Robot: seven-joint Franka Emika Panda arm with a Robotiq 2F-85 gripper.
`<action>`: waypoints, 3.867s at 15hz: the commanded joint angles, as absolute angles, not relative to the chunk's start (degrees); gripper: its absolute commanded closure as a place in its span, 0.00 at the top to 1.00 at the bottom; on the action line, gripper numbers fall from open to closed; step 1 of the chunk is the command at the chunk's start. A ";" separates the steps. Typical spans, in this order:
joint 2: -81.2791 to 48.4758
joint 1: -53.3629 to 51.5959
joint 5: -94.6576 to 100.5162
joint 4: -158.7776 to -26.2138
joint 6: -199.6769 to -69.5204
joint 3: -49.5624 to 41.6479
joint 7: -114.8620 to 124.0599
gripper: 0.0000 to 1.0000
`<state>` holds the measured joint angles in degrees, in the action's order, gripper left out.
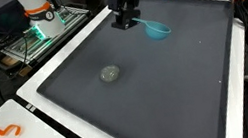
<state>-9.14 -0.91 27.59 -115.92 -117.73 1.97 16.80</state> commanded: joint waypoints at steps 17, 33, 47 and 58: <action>-9.13 -0.84 25.42 -116.19 -119.83 -1.03 14.97 0.28; -4.30 2.30 15.00 -117.46 -121.11 -2.87 3.68 0.28; 1.23 8.20 -6.52 -119.61 -120.53 -7.75 -19.14 0.28; 1.02 12.44 -21.75 -121.04 -119.07 -13.22 -36.49 0.28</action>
<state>0.07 11.06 -17.71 -119.30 -119.80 -12.27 -31.96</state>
